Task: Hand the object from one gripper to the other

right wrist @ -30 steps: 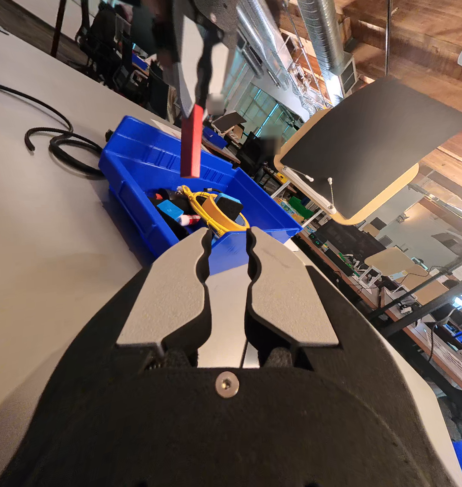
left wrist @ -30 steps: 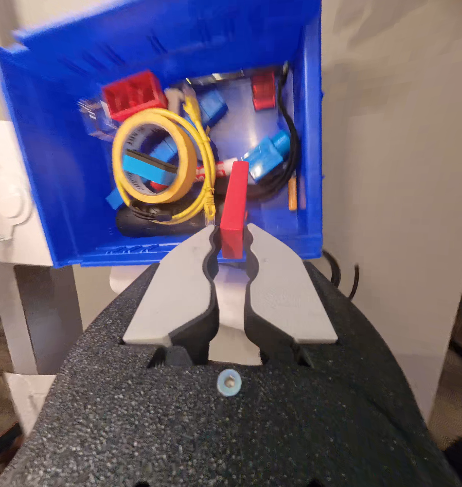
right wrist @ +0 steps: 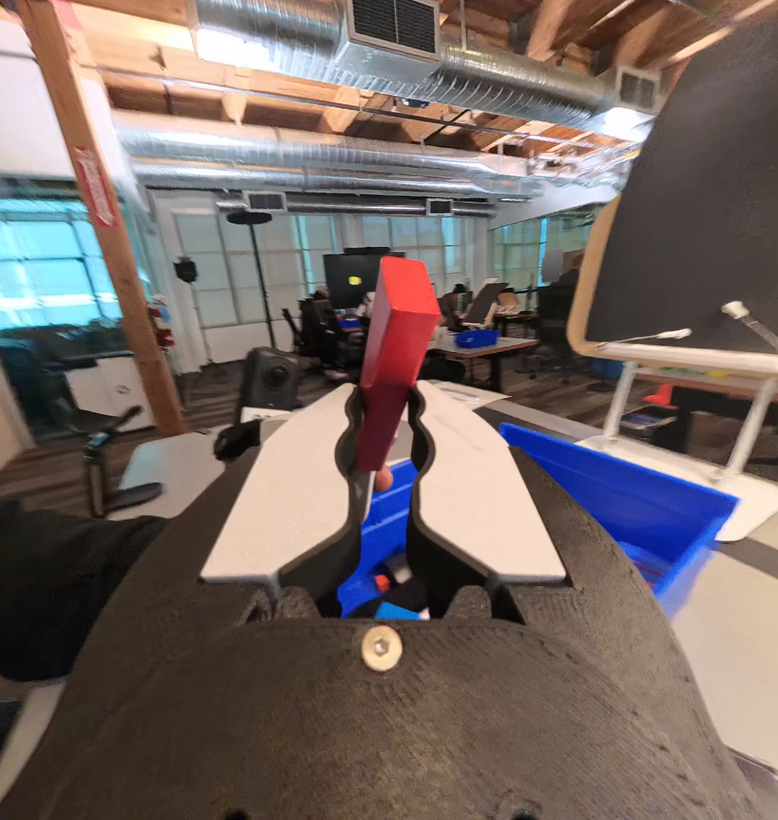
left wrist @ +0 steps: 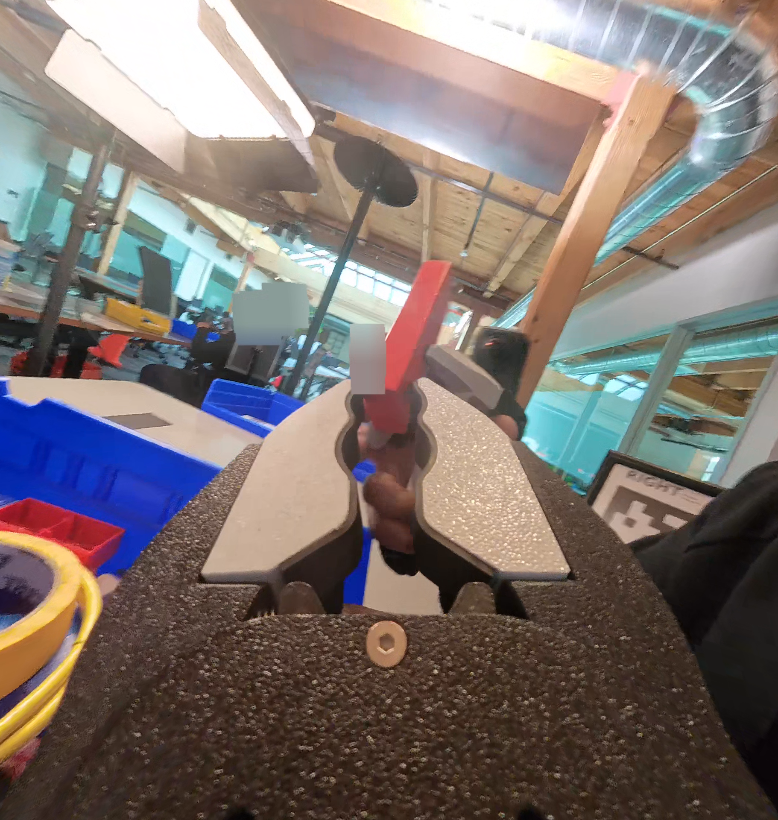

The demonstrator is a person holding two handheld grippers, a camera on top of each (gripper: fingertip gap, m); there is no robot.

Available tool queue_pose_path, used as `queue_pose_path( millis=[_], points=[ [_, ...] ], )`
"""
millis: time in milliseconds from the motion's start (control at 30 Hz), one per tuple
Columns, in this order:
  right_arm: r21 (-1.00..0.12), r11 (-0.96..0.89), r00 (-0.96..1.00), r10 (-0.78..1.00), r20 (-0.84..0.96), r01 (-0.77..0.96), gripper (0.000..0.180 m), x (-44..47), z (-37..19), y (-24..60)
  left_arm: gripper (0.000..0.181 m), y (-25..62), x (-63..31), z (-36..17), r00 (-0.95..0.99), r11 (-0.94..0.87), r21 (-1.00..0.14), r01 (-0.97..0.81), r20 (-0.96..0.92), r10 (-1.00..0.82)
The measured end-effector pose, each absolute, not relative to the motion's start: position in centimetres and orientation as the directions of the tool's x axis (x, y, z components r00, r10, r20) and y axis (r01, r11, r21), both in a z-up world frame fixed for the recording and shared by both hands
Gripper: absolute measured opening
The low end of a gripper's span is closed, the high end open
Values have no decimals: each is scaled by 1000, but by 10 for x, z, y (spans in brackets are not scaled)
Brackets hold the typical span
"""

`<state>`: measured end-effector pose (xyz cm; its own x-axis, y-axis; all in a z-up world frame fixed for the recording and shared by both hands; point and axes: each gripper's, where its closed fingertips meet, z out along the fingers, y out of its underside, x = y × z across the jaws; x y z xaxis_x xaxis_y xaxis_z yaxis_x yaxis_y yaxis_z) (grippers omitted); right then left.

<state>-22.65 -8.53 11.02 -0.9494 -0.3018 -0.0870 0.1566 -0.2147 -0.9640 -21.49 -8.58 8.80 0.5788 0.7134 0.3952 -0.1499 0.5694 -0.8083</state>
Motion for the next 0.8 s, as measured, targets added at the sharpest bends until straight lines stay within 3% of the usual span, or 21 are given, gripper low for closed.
queue_pose_path(
  millis=[133, 433, 567, 700, 800],
  points=[
    [-958, -252, -985, -63, 161, -141, 15, -243, 107, -76, 42, -87, -221, 81, 492, 414, -891, -189, 279, 825],
    [-749, -109, -743, 275, 610, -654, 15, -251, 98, -67, 54, -73, -215, 92, 304, 55, -960, -276, -33, 952],
    [-626, -10, -597, 314, 738, -780, 15, -240, 80, -77, 55, -63, -216, 89, 169, -151, -944, -292, -206, 964],
    [-519, 40, -481, 318, 817, -854, 15, -232, 69, -83, 54, -66, -222, 79, 88, -208, -949, -236, -234, 968],
    [-443, 71, -396, 341, 853, -894, 15, -231, 66, -83, 36, -67, -222, 74, 75, -228, -947, -225, -250, 965]
  ],
)
